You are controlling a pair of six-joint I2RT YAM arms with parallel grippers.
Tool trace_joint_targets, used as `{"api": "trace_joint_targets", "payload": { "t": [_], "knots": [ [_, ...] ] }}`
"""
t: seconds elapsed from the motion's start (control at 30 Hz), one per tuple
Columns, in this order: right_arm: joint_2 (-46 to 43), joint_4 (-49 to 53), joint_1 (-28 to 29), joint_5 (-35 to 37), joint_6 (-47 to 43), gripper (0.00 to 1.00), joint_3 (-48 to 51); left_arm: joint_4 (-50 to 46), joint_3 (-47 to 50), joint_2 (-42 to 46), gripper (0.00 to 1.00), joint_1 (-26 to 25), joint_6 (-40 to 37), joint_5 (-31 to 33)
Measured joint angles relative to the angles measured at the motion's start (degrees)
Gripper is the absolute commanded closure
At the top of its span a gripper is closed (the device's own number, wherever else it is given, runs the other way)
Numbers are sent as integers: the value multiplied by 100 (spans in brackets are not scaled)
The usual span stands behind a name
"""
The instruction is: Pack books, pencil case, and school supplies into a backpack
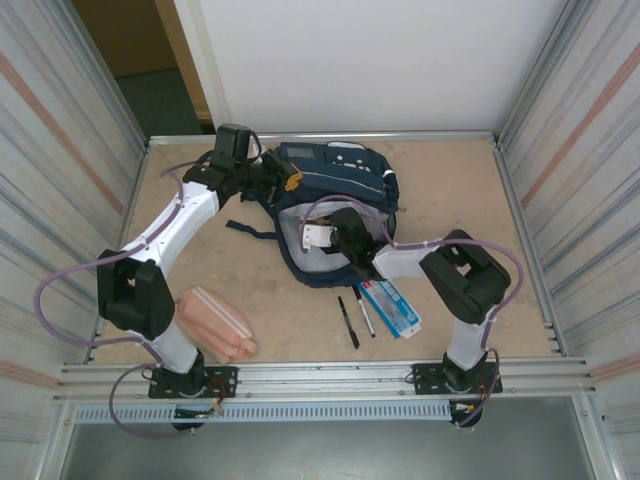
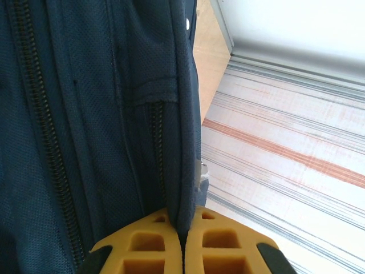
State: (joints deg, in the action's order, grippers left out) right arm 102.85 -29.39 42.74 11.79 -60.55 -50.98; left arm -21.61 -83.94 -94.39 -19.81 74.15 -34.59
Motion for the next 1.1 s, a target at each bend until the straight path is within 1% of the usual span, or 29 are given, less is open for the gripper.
{"api": "trace_joint_targets", "payload": {
  "t": [0.17, 0.27, 0.47, 0.57, 0.67, 0.7, 0.73, 0.77, 0.8, 0.83, 0.87, 0.9, 0.93, 0.97, 1.0, 1.03, 1.1],
  "knots": [
    [-553, 874, -140, -785, 367, 38, 2, 11, 63, 0, 100, 26, -85, -13],
    [-822, 1580, -240, -1429, 446, 38, 26, 55, 192, 0, 100, 26, -90, -13],
    [-1458, 3488, -216, -3259, 448, 34, -114, 79, 422, 4, 100, 26, -286, 11],
    [-1751, 4328, 85, -3989, 470, 33, -313, 151, 734, 68, 100, 26, -426, 76],
    [-2201, 4793, 636, -4474, 533, 33, -374, 197, 1102, 129, 100, 26, -551, 175],
    [-2369, 4896, 807, -4638, 605, 33, -380, 199, 1204, 138, 98, 26, -595, 214],
    [-2527, 4944, 907, -4760, 693, 33, -380, 203, 1307, 153, 92, 26, -651, 267],
    [-2677, 4962, 940, -4833, 807, 32, -380, 219, 1397, 166, 81, 26, -734, 299],
    [-2846, 4922, 933, -4861, 949, 29, -372, 245, 1486, 188, 65, 26, -868, 319],
    [-3008, 4811, 898, -4852, 1093, 21, -330, 258, 1541, 203, 55, 26, -999, 317],
    [-3202, 4638, 841, -4787, 1246, 19, -251, 264, 1585, 227, 46, 26, -1145, 328],
    [-3388, 4439, 782, -4666, 1384, 6, -140, 260, 1615, 260, 37, 26, -1311, 348],
    [-3558, 4245, 721, -4492, 1558, 1, -13, 238, 1626, 293, 32, 28, -1462, 385],
    [-3700, 4076, 656, -4247, 1705, 1, 103, 205, 1626, 343, 24, 42, -1598, 457],
    [-3810, 3954, 573, -3936, 1906, 1, 188, 175, 1626, 404, 20, 68, -1742, 527],
    [-3851, 3842, 496, -3637, 2124, 1, 227, 149, 1626, 468, 18, 109, -1895, 597],
    [-3860, 3587, 249, -2922, 2841, 1, 238, 107, 1624, 573, 17, 273, -2258, 717]
  ]
}}
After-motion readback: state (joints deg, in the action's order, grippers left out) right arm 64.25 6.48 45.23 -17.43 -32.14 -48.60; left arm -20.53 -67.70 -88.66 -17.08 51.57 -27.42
